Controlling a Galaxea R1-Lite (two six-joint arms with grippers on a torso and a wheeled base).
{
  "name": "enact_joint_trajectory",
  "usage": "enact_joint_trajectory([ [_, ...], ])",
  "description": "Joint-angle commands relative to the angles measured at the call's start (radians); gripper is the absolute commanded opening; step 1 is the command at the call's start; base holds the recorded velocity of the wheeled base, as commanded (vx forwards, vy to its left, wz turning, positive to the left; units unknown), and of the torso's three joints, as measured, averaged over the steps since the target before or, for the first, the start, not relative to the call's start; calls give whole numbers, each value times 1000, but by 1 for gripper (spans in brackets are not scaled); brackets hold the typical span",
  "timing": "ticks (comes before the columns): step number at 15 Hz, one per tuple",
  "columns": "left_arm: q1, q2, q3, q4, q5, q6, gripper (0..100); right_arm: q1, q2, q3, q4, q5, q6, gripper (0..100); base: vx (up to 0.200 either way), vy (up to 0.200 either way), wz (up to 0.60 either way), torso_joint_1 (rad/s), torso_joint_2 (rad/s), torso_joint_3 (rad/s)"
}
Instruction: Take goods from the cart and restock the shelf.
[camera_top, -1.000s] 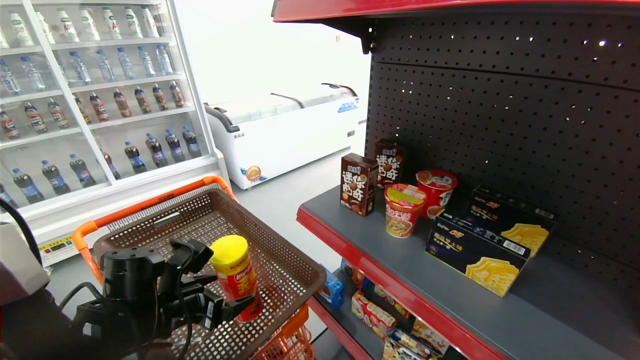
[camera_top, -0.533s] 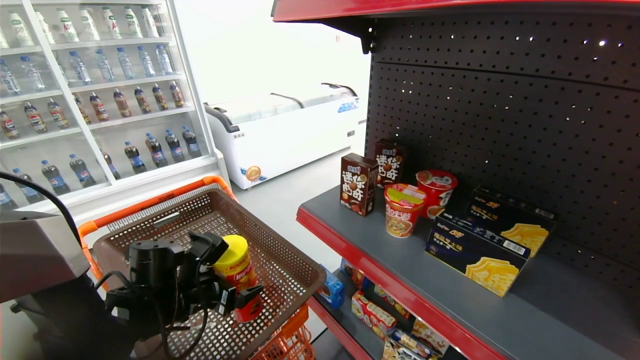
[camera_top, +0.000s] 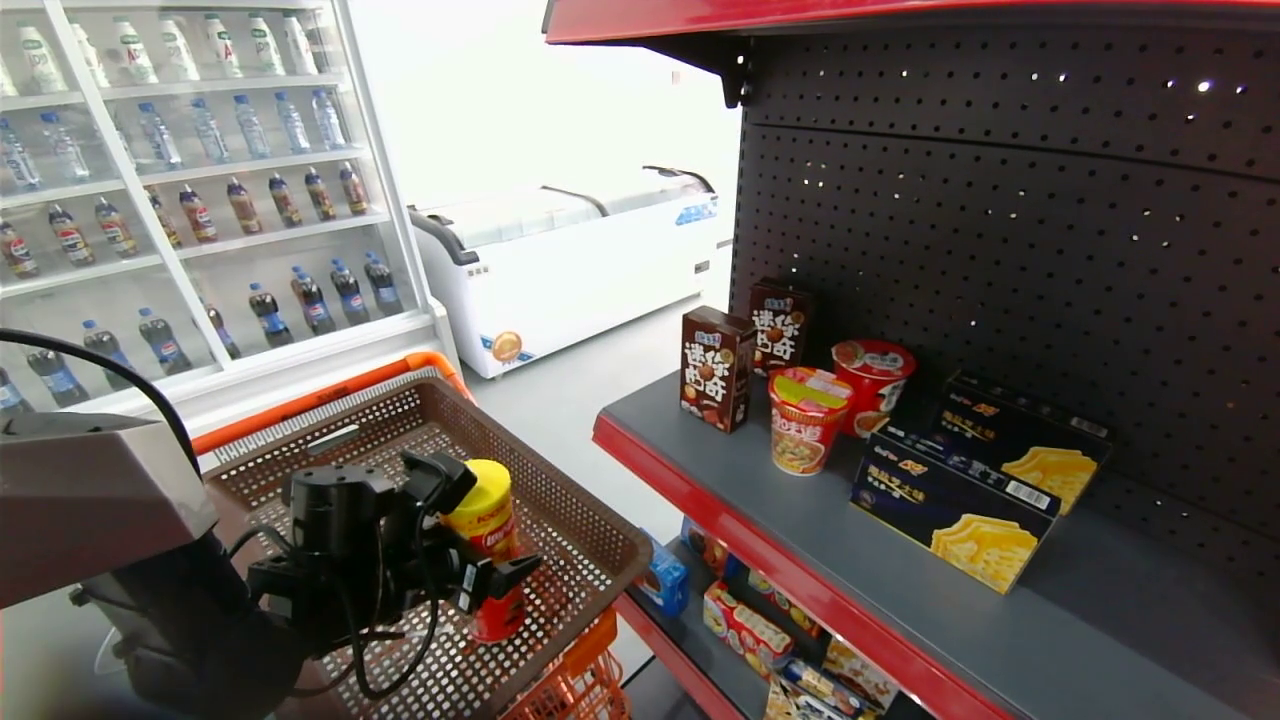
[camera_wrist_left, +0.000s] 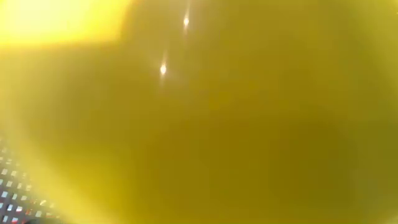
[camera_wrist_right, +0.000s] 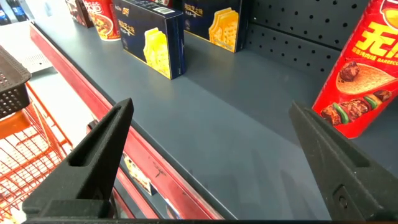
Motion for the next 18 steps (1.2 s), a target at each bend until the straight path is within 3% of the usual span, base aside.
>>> enact_joint_trajectory([
  [1,-1,-5,2,-1,0,1,0,1,0,0,0,0,0,100,0,0,0,0,0,0],
  [5,-1,-128,50,-46,26,1,0,1,0,0,0,0,0,100,0,0,0,0,0,0],
  [7,8,-294,155,-30,52,9,0,1,0,0,0,0,0,100,0,0,0,0,0,0],
  [8,8,-386,183,-20,55,-8,0,1,0,0,0,0,0,100,0,0,0,0,0,0],
  [9,10,-499,185,26,64,-45,0,1,0,0,0,0,0,100,0,0,0,0,0,0],
  [11,10,-726,169,194,110,-108,0,1,0,0,0,0,0,100,0,0,0,0,0,0],
  [12,11,-825,174,276,110,-112,0,1,0,0,0,0,0,100,0,0,0,0,0,0],
  [13,8,-1012,183,448,95,-112,0,1,0,0,0,0,0,100,0,0,0,0,0,0],
  [14,2,-1133,197,557,67,-114,0,1,0,0,0,-1,0,100,0,0,0,0,0,0],
  [16,7,-1340,206,757,50,-143,0,1,0,0,0,0,0,100,0,0,0,0,0,0],
  [18,8,-1496,212,896,54,-149,0,1,0,0,0,0,0,100,0,0,0,0,0,0],
])
